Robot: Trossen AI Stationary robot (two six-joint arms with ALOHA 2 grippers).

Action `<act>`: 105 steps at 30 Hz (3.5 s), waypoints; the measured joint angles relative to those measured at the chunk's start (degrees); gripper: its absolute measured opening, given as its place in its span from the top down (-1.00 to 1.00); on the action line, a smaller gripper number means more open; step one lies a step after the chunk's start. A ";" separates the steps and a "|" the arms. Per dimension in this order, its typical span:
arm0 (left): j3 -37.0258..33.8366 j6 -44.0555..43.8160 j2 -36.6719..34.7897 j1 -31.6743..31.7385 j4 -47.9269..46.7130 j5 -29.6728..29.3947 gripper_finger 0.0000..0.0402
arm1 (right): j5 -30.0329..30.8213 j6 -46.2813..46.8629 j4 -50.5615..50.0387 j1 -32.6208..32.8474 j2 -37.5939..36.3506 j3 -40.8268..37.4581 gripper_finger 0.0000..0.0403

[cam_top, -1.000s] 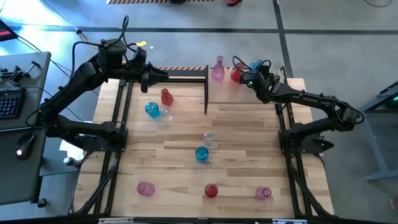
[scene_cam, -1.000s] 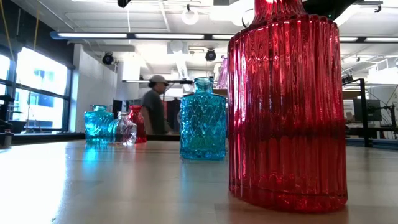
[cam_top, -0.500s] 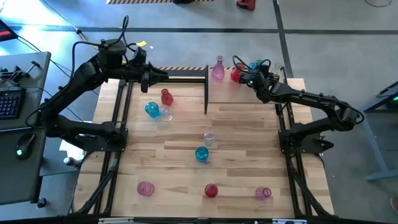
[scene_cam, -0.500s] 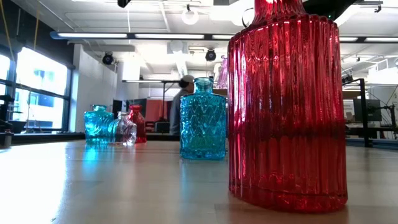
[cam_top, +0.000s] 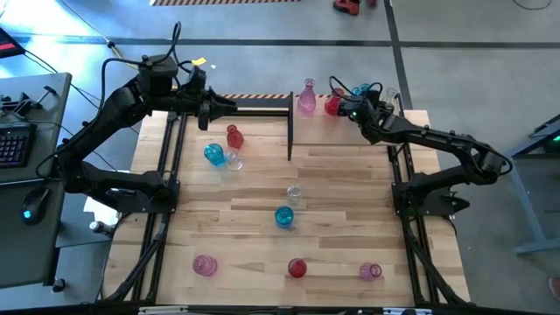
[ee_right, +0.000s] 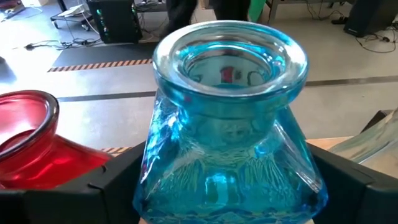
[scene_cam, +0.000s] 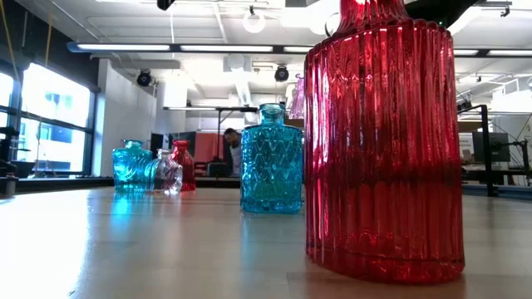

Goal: Sort vases onto shelf
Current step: Put the bottom left blue vase on the shelf, then adjust the transparent vase on the shelf

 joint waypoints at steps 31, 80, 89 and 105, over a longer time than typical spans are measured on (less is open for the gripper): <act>0.00 -0.01 0.00 0.00 0.00 0.00 0.37 | 0.06 -10.70 4.27 0.07 -6.97 1.73 -0.76; 0.00 0.00 0.00 -0.01 -0.01 0.00 0.37 | -19.26 11.63 -67.80 -0.85 -3.06 29.73 -0.04; 0.00 0.00 0.00 0.00 -0.02 0.00 0.37 | -18.86 11.51 -68.50 -3.55 0.23 29.70 0.32; 0.00 0.00 -0.01 0.00 -0.02 0.00 0.37 | -23.00 3.27 -60.33 -11.36 0.37 29.68 0.83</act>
